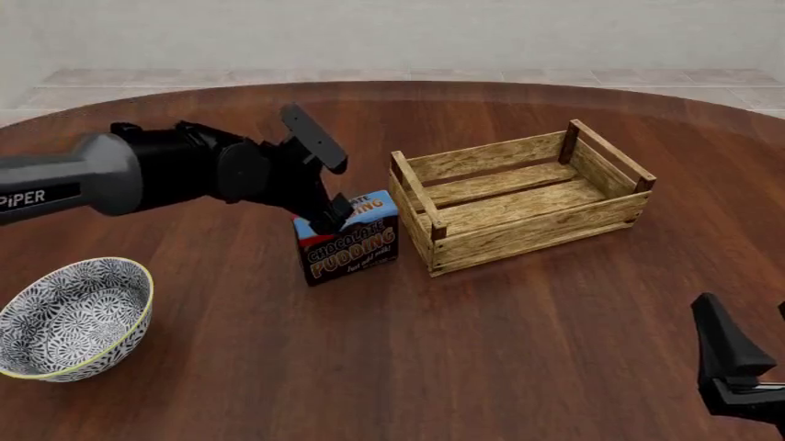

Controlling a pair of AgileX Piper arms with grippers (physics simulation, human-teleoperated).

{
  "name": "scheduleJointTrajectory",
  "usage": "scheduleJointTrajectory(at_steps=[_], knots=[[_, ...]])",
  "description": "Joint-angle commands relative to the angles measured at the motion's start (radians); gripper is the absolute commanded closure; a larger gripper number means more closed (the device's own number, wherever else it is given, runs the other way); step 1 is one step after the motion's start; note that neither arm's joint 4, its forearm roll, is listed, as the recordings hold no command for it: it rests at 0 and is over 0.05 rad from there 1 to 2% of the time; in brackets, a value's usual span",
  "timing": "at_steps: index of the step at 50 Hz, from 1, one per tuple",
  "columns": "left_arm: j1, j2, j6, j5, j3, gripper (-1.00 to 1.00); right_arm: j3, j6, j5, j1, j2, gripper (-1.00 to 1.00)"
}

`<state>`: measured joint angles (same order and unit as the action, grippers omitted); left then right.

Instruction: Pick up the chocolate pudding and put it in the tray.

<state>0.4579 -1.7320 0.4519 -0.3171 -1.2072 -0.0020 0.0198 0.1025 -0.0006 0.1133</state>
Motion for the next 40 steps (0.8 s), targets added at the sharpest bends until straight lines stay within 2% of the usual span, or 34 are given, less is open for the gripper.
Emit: scheduleJointTrajectory(at_steps=[1,19,40], knots=[[-0.004,-0.028,0.002,0.007,0.0,-1.0,0.0,0.007,-0.003,0.007,-0.01,-1.0],[0.005,-0.051,-0.013,-0.013,0.002,-1.0,0.0,0.012,0.012,0.004,0.008,-1.0],[-0.01,-0.08,0.003,-0.044,-0.016,-1.0,0.001,0.016,0.007,0.003,0.001,-1.0]])
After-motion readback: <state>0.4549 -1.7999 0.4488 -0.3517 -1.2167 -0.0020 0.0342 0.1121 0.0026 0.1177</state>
